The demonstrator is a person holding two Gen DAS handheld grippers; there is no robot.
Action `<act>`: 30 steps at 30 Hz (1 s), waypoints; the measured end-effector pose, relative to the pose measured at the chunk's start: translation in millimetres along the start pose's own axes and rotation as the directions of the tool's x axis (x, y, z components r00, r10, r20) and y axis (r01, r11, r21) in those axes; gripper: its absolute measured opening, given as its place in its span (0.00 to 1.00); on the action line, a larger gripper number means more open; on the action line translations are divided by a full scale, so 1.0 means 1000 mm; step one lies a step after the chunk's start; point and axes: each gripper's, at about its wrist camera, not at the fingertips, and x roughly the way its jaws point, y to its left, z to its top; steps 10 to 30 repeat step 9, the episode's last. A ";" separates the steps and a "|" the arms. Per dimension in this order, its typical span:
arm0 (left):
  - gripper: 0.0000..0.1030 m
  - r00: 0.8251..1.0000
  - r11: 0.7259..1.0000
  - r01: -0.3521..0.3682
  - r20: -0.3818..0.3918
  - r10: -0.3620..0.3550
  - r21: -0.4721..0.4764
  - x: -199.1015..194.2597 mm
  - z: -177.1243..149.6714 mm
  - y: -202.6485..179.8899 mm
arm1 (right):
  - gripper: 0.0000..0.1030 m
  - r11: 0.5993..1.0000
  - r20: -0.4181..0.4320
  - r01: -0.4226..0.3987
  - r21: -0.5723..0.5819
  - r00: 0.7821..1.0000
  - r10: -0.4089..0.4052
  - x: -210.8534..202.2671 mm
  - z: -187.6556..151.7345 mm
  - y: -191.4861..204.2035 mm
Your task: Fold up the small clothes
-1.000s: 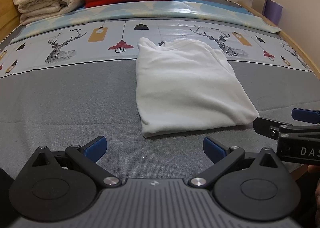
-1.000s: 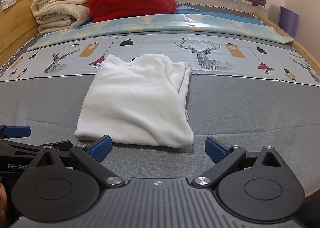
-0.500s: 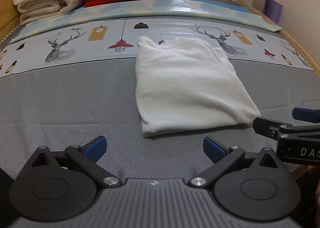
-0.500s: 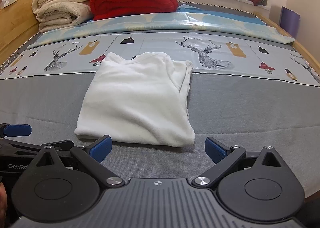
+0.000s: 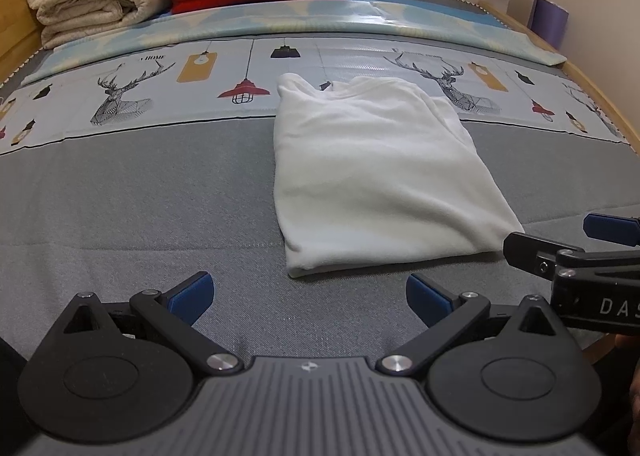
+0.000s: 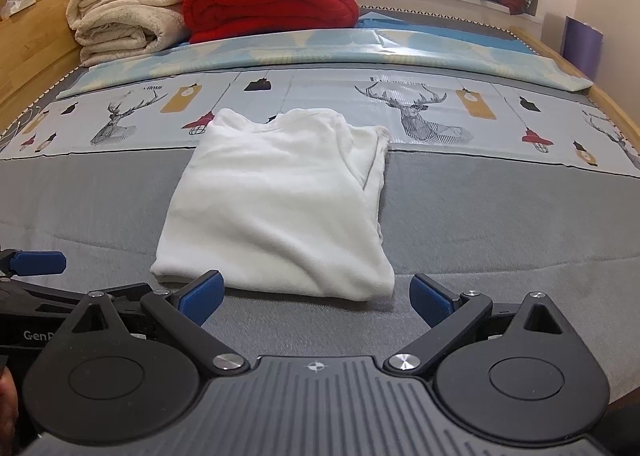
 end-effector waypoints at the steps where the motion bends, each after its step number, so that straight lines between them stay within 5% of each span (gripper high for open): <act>1: 0.99 1.000 1.000 -0.001 0.001 0.001 -0.001 0.000 0.000 0.000 | 0.96 1.000 0.001 0.000 0.000 1.000 0.000 0.000 0.000 0.000; 30: 0.99 1.000 1.000 -0.004 0.017 0.004 -0.004 0.000 0.003 0.000 | 0.96 1.000 0.003 0.000 0.015 1.000 0.000 0.000 0.004 0.000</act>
